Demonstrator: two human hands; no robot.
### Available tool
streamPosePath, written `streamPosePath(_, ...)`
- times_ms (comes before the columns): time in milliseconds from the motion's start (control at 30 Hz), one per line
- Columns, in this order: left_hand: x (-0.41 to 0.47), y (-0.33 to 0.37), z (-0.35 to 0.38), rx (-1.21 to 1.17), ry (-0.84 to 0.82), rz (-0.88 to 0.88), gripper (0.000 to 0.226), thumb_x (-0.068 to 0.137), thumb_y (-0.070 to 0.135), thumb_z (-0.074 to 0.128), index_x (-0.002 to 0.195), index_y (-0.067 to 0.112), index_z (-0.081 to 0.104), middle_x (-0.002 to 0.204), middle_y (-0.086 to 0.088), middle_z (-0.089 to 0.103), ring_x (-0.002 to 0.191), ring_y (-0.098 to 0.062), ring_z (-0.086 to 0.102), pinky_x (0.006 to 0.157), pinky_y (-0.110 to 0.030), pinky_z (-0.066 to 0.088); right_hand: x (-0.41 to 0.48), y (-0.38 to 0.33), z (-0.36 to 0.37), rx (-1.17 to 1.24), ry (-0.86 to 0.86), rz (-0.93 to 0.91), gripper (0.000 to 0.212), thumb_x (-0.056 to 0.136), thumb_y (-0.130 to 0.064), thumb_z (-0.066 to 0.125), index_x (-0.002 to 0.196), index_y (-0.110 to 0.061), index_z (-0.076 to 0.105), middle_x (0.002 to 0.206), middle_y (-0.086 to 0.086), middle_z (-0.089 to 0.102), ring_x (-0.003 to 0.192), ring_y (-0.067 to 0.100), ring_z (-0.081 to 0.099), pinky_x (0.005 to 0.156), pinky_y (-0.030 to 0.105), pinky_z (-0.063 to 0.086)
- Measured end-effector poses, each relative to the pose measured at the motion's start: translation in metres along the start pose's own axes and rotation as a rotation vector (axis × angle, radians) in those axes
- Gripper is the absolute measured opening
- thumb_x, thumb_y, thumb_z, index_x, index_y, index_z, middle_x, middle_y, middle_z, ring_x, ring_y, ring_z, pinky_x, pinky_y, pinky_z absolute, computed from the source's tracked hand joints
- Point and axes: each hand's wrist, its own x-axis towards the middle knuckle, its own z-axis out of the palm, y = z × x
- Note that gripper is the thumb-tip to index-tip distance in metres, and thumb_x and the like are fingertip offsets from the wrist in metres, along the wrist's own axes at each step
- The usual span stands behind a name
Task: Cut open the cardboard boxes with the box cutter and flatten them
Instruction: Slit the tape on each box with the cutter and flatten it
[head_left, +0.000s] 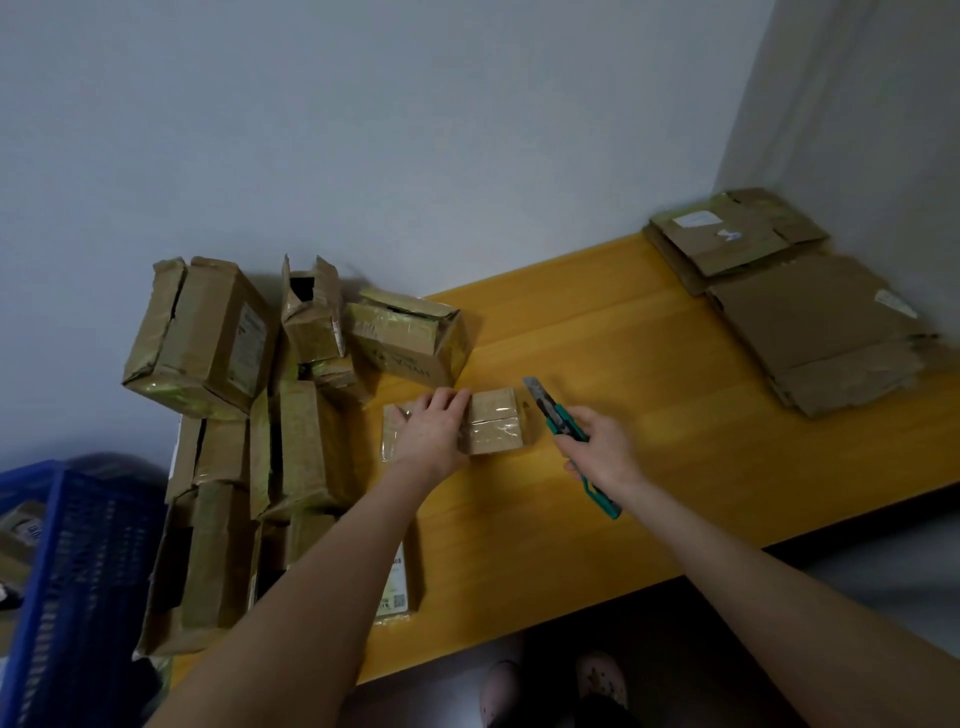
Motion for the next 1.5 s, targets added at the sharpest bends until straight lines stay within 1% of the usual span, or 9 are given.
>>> streamPosePath(267, 0.005, -0.001, 0.002, 0.002, -0.013, -0.002, 0.090, 0.081, 0.033, 0.073, 0.152, 0.028, 0.018, 0.152, 0.001, 0.029, 0.142, -0.025, 0.022, 0.114, -0.059, 0.019, -0.006, 0.005, -0.005, -0.138, -0.045, -0.087, 0.048, 0.088, -0.021, 0.059, 0.136, -0.028, 0.054, 0.098, 0.004, 0.071, 0.072, 0.026, 0.067, 0.065, 0.047, 0.057)
streamPosePath(333, 0.006, 0.000, 0.003, 0.005, -0.010, -0.004, 0.090, 0.082, 0.033, 0.072, 0.153, 0.028, 0.017, 0.153, 0.001, 0.028, 0.142, -0.025, 0.022, 0.114, -0.060, 0.018, -0.006, 0.004, -0.006, -0.155, -0.051, -0.094, 0.048, 0.090, -0.021, 0.058, 0.137, -0.028, 0.052, 0.097, 0.003, 0.071, 0.070, 0.023, 0.065, 0.061, 0.040, 0.057)
streamPosePath(467, 0.008, 0.001, 0.006, 0.019, -0.011, 0.004, 0.087, 0.084, 0.033, 0.070, 0.153, 0.026, 0.016, 0.151, -0.002, 0.030, 0.141, -0.027, 0.024, 0.115, -0.058, 0.019, -0.004, 0.001, -0.009, -0.245, -0.058, -0.098, 0.052, 0.090, -0.024, 0.057, 0.141, -0.028, 0.047, 0.093, -0.003, 0.067, 0.056, 0.009, 0.050, 0.048, 0.023, 0.037)
streamPosePath(867, 0.022, 0.003, 0.009, 0.102, -0.023, 0.013, 0.088, 0.088, 0.043, 0.064, 0.155, 0.024, 0.010, 0.151, -0.006, 0.032, 0.139, -0.030, 0.030, 0.117, -0.052, 0.019, -0.016, 0.011, -0.002, -0.189, -0.122, -0.026, 0.054, 0.093, -0.021, 0.056, 0.145, -0.024, 0.041, 0.076, -0.008, 0.061, 0.054, 0.014, 0.048, 0.049, 0.030, 0.039)
streamPosePath(1033, 0.026, 0.001, 0.008, 0.117, -0.029, 0.020, 0.087, 0.088, 0.043, 0.064, 0.155, 0.025, 0.012, 0.151, -0.006, 0.033, 0.138, -0.028, 0.032, 0.116, -0.049, 0.023, -0.020, 0.009, -0.008, -0.264, -0.157, -0.031, 0.054, 0.093, -0.020, 0.056, 0.145, -0.025, 0.041, 0.091, -0.004, 0.064, 0.056, 0.009, 0.049, 0.049, 0.024, 0.039)
streamPosePath(1133, 0.030, 0.003, 0.003, 0.095, -0.049, 0.010, 0.087, 0.087, 0.042, 0.065, 0.155, 0.024, 0.013, 0.150, -0.007, 0.034, 0.135, -0.029, 0.035, 0.113, -0.050, 0.028, -0.024, 0.012, -0.010, -0.326, -0.187, -0.022, 0.052, 0.092, -0.020, 0.055, 0.143, -0.026, 0.045, 0.097, 0.001, 0.069, 0.058, 0.012, 0.052, 0.051, 0.029, 0.044)
streamPosePath(1300, 0.032, 0.007, -0.005, 0.058, -0.086, -0.018, 0.097, 0.080, 0.046, 0.072, 0.155, 0.026, 0.014, 0.145, -0.006, 0.035, 0.132, -0.032, 0.035, 0.111, -0.053, 0.030, -0.022, 0.011, -0.001, 0.133, 0.069, 0.152, 0.027, 0.094, -0.017, 0.057, 0.120, -0.012, 0.058, 0.070, 0.004, 0.060, 0.057, 0.017, 0.057, 0.058, 0.032, 0.050)
streamPosePath(1400, 0.024, 0.008, -0.007, 0.059, -0.059, -0.032, 0.096, 0.078, 0.051, 0.072, 0.153, 0.025, 0.018, 0.142, -0.007, 0.037, 0.131, -0.031, 0.036, 0.110, -0.051, 0.032, -0.014, 0.000, 0.002, 0.320, 0.082, 0.236, 0.026, 0.094, -0.018, 0.059, 0.118, -0.009, 0.055, 0.077, 0.005, 0.059, 0.063, 0.017, 0.057, 0.063, 0.032, 0.049)
streamPosePath(1500, 0.016, 0.022, -0.011, -0.020, 0.037, -0.088, 0.079, 0.081, 0.056, 0.061, 0.146, 0.023, 0.031, 0.134, -0.009, 0.042, 0.125, -0.030, 0.041, 0.100, -0.047, 0.039, -0.009, -0.024, 0.013, 0.450, 0.047, 0.232, 0.028, 0.097, -0.017, 0.056, 0.124, -0.015, 0.050, 0.086, 0.008, 0.060, 0.068, 0.019, 0.058, 0.062, 0.031, 0.048)
